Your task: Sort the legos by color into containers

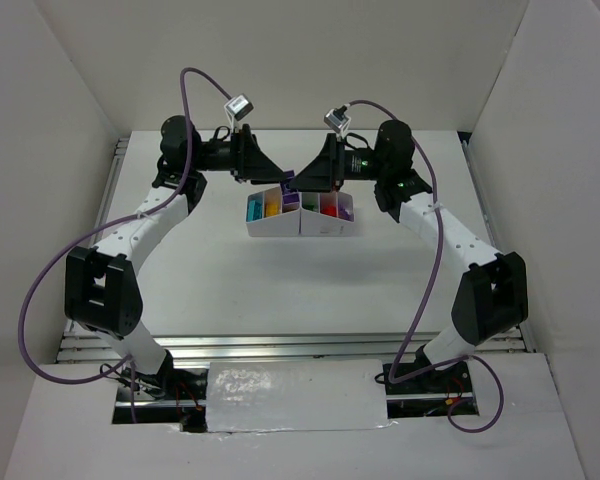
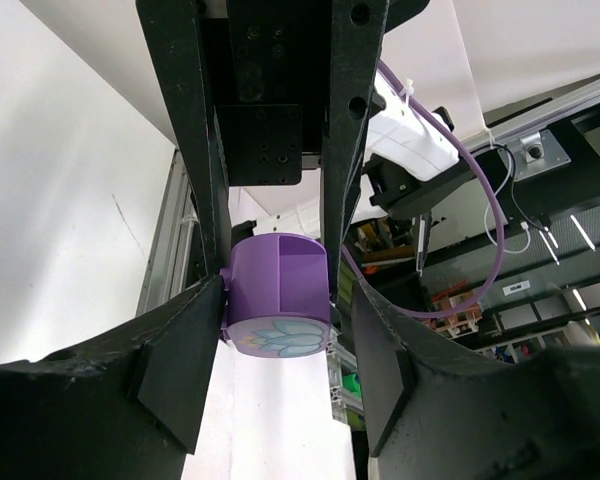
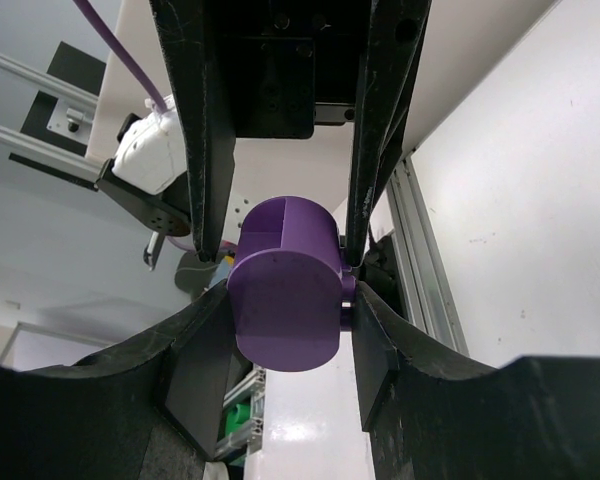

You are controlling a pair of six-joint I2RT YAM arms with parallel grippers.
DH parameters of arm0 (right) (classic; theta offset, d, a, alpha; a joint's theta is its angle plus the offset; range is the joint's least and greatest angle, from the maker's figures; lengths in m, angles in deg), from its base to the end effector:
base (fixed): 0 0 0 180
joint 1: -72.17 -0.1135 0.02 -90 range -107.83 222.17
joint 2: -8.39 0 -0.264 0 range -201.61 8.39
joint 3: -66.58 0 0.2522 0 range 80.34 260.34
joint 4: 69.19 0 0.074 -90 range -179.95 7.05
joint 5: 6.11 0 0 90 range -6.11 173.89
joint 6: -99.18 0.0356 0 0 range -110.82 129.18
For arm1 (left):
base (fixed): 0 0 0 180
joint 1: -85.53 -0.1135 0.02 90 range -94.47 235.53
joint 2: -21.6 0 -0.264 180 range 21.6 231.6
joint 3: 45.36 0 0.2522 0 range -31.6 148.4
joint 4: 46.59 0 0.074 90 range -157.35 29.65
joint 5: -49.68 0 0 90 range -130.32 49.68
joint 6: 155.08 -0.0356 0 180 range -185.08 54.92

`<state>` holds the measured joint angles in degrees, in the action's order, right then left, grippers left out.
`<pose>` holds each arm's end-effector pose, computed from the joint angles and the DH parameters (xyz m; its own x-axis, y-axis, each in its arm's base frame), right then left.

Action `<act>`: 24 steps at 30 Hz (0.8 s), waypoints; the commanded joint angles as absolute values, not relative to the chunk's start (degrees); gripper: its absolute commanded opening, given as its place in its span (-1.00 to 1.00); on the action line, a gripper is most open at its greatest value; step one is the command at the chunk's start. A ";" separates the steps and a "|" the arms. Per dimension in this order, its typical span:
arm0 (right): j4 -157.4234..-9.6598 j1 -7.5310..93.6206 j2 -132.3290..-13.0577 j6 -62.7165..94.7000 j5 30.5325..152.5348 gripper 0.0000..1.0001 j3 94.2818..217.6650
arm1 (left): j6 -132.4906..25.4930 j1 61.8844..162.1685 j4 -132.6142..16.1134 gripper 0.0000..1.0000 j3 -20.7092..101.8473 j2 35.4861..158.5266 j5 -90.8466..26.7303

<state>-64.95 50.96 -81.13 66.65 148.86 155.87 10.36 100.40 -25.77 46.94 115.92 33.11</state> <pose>0.3229 0.1599 0.3827 -0.8044 0.0705 -0.5898 -0.5904 0.0149 0.8070 0.3504 -0.1283 0.3950 -0.8413 -0.0622 -0.5369 0.5403 -0.0693 -0.8386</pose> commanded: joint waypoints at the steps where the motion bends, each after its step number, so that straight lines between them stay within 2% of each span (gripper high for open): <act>1: -57.90 52.04 -81.00 67.80 147.61 -0.95 159.62 | 10.95 100.99 -23.61 0.28 48.47 116.79 36.23; 6: -55.96 52.22 -80.82 69.29 147.35 -0.95 158.91 | 11.12 100.91 -23.35 0.13 48.29 116.79 36.23; 9: -56.83 52.22 -81.17 68.77 147.26 -0.95 159.62 | 11.82 101.00 -22.22 -0.10 48.20 116.87 36.32; 12: -57.20 52.22 -81.26 68.50 147.09 -0.92 159.35 | 12.35 101.08 -21.34 -0.53 48.38 116.96 36.32; 13: -57.19 52.22 -81.26 68.59 147.17 -0.82 159.18 | 12.35 101.08 -21.50 -0.86 48.55 116.87 36.23; 14: -56.76 52.22 -81.00 68.77 147.26 -0.61 158.83 | 12.18 101.08 -21.85 -1.00 48.64 116.79 36.15; 15: -56.32 52.22 -81.00 69.12 147.52 -0.16 158.48 | 11.22 101.08 -23.16 -1.00 48.91 116.79 35.88; 16: -55.88 52.22 -80.91 69.29 147.53 -0.06 158.39 | 10.34 101.08 -24.39 -1.00 49.17 116.70 35.71; 17: -55.09 52.13 -80.91 69.64 148.13 0.29 158.39 | 9.46 101.08 -25.62 -1.00 49.43 116.70 35.62; 19: -55.26 52.13 -81.17 69.73 148.67 0.84 158.65 | 8.23 101.08 -27.39 -1.00 49.96 116.70 35.53; 20: -55.70 52.22 -81.26 69.47 148.84 0.99 158.65 | 7.96 101.08 -27.83 -1.00 50.14 116.70 35.36; 24: -60.87 52.22 -80.82 65.44 147.36 0.99 158.56 | 6.56 101.08 -30.20 -1.00 50.84 116.96 35.00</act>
